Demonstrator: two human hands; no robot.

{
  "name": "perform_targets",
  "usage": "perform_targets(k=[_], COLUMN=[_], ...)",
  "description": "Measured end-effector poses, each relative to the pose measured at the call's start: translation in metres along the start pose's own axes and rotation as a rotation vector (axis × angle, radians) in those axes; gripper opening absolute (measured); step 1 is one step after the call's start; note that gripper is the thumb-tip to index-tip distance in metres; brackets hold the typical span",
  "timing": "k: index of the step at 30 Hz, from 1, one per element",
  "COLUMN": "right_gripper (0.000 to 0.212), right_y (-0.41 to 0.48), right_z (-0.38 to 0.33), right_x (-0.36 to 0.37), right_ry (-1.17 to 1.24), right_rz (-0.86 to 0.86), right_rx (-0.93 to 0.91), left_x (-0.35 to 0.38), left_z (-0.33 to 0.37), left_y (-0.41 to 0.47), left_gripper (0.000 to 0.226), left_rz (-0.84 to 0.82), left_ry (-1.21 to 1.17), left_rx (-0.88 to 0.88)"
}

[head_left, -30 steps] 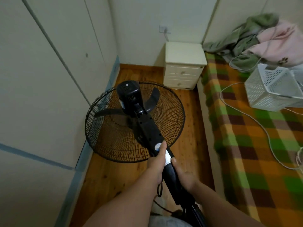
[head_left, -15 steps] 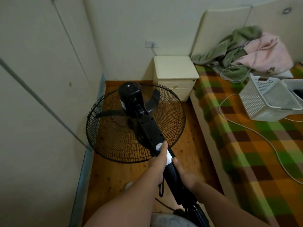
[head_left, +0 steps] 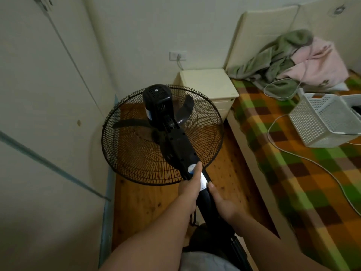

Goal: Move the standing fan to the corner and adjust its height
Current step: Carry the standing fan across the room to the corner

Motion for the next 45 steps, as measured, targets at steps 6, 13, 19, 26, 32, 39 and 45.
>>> perform_targets(k=[6, 13, 19, 26, 32, 39, 45], right_gripper=[0.087, 0.09, 0.089, 0.105, 0.085, 0.097, 0.067], right_y=[0.04, 0.111, 0.175, 0.22, 0.244, 0.258, 0.269], right_z=[-0.033, -0.083, -0.127, -0.158, -0.185, -0.193, -0.222], right_x=[0.003, -0.022, -0.06, -0.09, -0.115, -0.13, -0.143], right_ry=[-0.019, -0.034, -0.056, 0.017, 0.091, 0.114, 0.163], right_rz=[-0.026, -0.047, -0.021, -0.027, 0.069, 0.049, 0.021], right_rx=[0.03, -0.008, -0.061, -0.101, -0.183, -0.1, -0.28], left_x=[0.002, 0.031, 0.073, 0.109, 0.134, 0.153, 0.168], left_z=[0.038, 0.095, 0.151, 0.189, 0.219, 0.242, 0.263], left_y=[0.033, 0.085, 0.125, 0.146, 0.153, 0.145, 0.143], left_gripper=[0.108, 0.106, 0.105, 0.108, 0.097, 0.092, 0.076], left_rz=[0.048, 0.123, 0.126, 0.127, 0.147, 0.087, 0.066], left_ry=[-0.014, -0.044, -0.072, -0.125, -0.091, -0.114, -0.135], left_rx=[-0.007, -0.025, -0.005, 0.071, 0.18, 0.312, 0.371])
Point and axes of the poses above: each hand's wrist, its own y-axis towards the middle knuckle, its own x-axis out of the palm, z = x × y, the point moved 5 cm from there along y, towards the middle knuckle, and after that the axes turned 6 degrees about -y, right-handed, at the moved point
